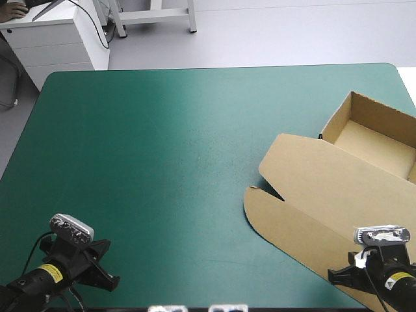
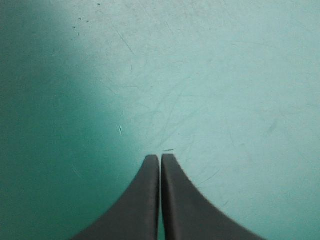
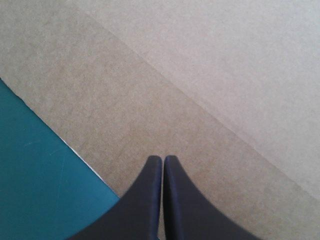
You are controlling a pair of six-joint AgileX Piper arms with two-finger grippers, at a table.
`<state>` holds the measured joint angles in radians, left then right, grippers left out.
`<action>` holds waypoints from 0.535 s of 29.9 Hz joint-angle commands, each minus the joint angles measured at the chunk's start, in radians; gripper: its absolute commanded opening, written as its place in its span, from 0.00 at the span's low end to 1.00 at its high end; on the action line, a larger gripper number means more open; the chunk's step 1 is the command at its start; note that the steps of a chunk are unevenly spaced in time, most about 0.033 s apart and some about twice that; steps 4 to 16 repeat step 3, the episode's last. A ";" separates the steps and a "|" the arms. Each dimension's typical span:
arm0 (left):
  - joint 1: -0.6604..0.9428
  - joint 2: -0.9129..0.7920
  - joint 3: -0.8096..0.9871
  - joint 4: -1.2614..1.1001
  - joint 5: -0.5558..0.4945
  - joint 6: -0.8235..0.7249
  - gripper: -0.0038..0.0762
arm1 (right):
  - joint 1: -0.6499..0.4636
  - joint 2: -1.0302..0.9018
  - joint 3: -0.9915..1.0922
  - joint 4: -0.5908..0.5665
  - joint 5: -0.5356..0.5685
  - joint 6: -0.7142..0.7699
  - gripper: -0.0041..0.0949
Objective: Fold the box
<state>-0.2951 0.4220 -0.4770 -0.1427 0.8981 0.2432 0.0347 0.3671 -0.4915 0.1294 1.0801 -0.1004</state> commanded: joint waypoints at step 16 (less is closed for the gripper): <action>-0.006 0.007 -0.024 -0.013 -0.047 -0.004 0.04 | 0.004 0.009 -0.023 0.008 -0.051 -0.006 0.04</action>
